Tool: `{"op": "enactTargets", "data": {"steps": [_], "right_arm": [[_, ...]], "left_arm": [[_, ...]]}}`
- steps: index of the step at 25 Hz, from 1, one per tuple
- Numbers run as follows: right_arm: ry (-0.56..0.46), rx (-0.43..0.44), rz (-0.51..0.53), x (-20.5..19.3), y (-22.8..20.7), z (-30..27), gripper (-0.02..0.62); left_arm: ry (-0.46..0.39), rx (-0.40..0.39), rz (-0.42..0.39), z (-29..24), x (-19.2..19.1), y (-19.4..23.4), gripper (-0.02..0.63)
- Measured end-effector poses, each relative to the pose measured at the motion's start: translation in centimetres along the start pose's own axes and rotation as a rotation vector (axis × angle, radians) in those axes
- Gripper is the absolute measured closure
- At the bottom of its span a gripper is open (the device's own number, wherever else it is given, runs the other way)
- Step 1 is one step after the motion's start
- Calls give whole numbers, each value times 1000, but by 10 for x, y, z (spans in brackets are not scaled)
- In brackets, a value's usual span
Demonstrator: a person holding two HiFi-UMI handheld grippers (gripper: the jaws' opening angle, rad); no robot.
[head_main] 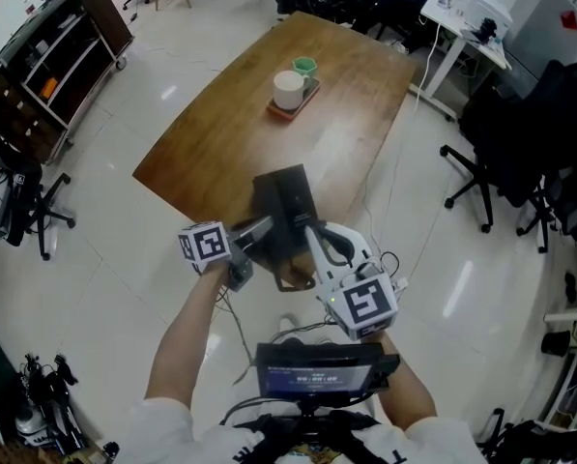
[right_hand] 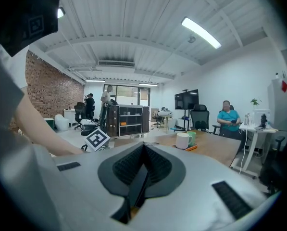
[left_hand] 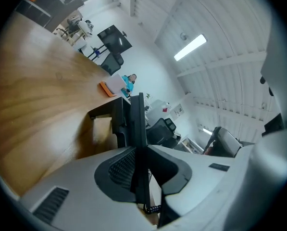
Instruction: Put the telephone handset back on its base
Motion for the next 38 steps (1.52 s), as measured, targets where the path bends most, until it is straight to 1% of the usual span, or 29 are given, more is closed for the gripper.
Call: {"op": "enactTargets", "data": {"steps": [4, 7, 11, 18, 26, 28, 34, 38], "right_arm": [[-3, 3, -37, -5, -4, -7, 595], [5, 9, -46, -9, -2, -8, 595], [7, 9, -52, -12, -1, -7, 595], [15, 13, -59, -14, -1, -9, 595], [21, 22, -57, -15, -2, -11, 595], [21, 25, -58, -14, -3, -12, 595], [14, 31, -65, -16, 0, -13, 595], [37, 41, -31, -19, 0, -10, 595]], "left_arm": [[32, 3, 22, -7, 3, 2, 543], [52, 6, 24, -9, 5, 3, 543], [68, 10, 47, -12, 4, 7, 541], [83, 0, 42, -15, 4, 11, 537], [57, 10, 39, -15, 2, 16, 527], [54, 18, 35, -15, 2, 15, 509], [40, 37, 25, -12, 0, 16, 505], [33, 59, 11, -12, 1, 15, 492]]}}
Point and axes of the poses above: the fingertips, and each gripper's own axes: z backward along the fingers, y to its left, x out of its top, the point moved 9 cm from there along z, backward along the fingers, and after that the axes turned 15 degrees about x, right-handed, at the moved point
